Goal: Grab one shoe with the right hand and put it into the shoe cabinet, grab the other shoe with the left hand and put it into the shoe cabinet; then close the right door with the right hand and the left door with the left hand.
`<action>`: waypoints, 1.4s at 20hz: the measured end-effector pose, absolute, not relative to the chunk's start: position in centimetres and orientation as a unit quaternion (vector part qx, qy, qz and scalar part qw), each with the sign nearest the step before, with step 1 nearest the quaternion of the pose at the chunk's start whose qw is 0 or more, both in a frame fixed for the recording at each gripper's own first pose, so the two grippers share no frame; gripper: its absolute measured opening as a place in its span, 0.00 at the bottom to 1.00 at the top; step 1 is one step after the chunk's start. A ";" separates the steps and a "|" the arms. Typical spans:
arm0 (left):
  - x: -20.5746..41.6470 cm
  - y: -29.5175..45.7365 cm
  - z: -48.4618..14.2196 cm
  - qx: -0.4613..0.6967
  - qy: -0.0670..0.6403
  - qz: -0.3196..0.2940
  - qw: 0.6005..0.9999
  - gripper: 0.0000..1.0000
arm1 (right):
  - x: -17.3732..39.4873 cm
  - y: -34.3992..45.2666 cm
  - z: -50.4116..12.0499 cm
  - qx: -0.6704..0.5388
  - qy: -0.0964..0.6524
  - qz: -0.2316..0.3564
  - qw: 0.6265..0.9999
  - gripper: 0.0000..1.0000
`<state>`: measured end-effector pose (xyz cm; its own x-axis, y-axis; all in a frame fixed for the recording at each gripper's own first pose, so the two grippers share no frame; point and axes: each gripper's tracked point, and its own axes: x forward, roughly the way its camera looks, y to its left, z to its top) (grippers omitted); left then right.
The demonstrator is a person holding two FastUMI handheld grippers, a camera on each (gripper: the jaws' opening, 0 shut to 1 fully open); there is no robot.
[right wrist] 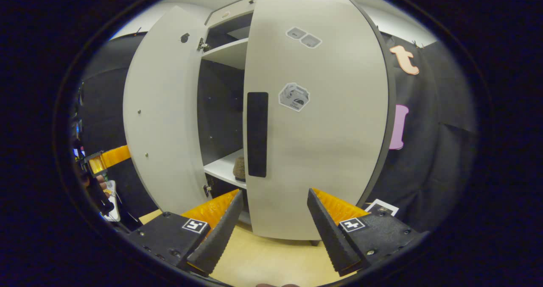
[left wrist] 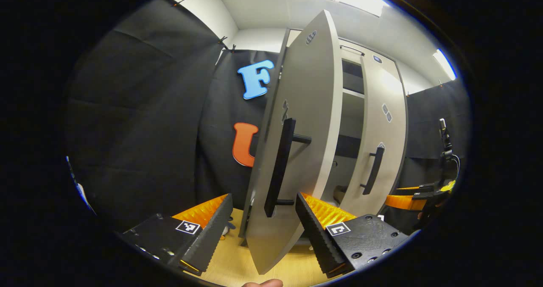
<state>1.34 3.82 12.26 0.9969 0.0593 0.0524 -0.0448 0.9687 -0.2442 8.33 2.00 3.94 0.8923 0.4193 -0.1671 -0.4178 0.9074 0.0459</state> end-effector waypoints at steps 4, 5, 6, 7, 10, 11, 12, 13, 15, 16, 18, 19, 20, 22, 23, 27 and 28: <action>4.5 0.9 12.1 -0.117 -0.024 -0.037 0.992 0.93 | 7.9 0.5 3.2 0.003 0.092 0.198 0.976 0.96; 5.4 0.2 11.9 -0.116 -0.019 -0.049 0.992 0.94 | 7.8 -0.1 3.0 0.002 0.094 0.192 0.977 0.98; 6.2 -0.5 11.7 -0.113 -0.012 -0.063 0.992 0.94 | 7.7 -0.8 2.9 0.002 0.095 0.184 0.978 0.98; 6.8 -1.5 11.7 -0.116 -0.014 -0.079 0.990 0.94 | 7.5 -1.5 2.8 0.000 0.095 0.176 0.980 0.98; 8.5 -4.7 12.1 -0.108 -0.012 -0.121 0.987 0.95 | 7.0 -3.7 2.5 0.001 0.096 0.151 0.984 0.98; 8.9 -5.9 12.3 -0.102 -0.012 -0.135 0.985 0.95 | 6.8 -4.3 2.4 0.004 0.098 0.144 0.985 0.98; 9.0 -6.9 12.2 -0.097 -0.004 -0.148 0.984 0.95 | 6.8 -4.8 2.3 0.007 0.100 0.138 0.985 0.98; 10.0 -7.3 12.8 -0.093 -0.014 -0.152 0.984 0.95 | 6.7 -5.3 2.1 0.011 0.102 0.132 0.986 0.98; 10.8 -8.9 12.8 -0.097 -0.005 -0.174 0.980 0.93 | 6.5 -6.0 1.9 0.018 0.104 0.125 0.986 0.98; 11.1 -9.1 13.1 -0.097 -0.007 -0.170 0.981 0.95 | 6.4 -6.3 1.8 0.019 0.105 0.121 0.987 0.98; 12.5 -9.4 13.1 -0.093 -0.008 -0.168 0.981 0.97 | 6.3 -6.6 1.7 0.022 0.105 0.118 0.987 0.96; 12.6 -9.5 13.2 -0.097 -0.007 -0.170 0.981 1.00 | 6.2 -6.7 1.6 0.022 0.106 0.118 0.987 0.96; 12.8 -9.5 13.4 -0.104 -0.008 -0.172 0.979 0.95 | 6.1 -6.7 1.5 0.022 0.107 0.118 0.987 0.98; 13.2 -9.9 13.5 -0.116 -0.006 -0.176 0.977 0.95 | 5.9 -7.1 1.3 0.022 0.108 0.116 0.987 0.98; 13.5 -10.1 13.5 -0.118 -0.005 -0.176 0.977 0.95 | 5.8 -7.2 1.2 0.024 0.108 0.115 0.987 0.96; 14.2 -10.5 13.4 -0.118 -0.006 -0.172 0.978 0.95 | 5.4 -8.0 0.9 0.027 0.111 0.107 0.988 0.98; 14.4 -10.5 13.5 -0.119 -0.006 -0.172 0.978 0.95 | 5.3 -8.3 0.8 0.028 0.111 0.105 0.988 0.98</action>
<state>14.36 -10.54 13.47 0.9410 -0.3342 0.0532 0.3373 0.9130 -0.2296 5.26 -8.25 0.80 0.9533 0.2134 -0.2139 -0.2011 0.9765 0.0780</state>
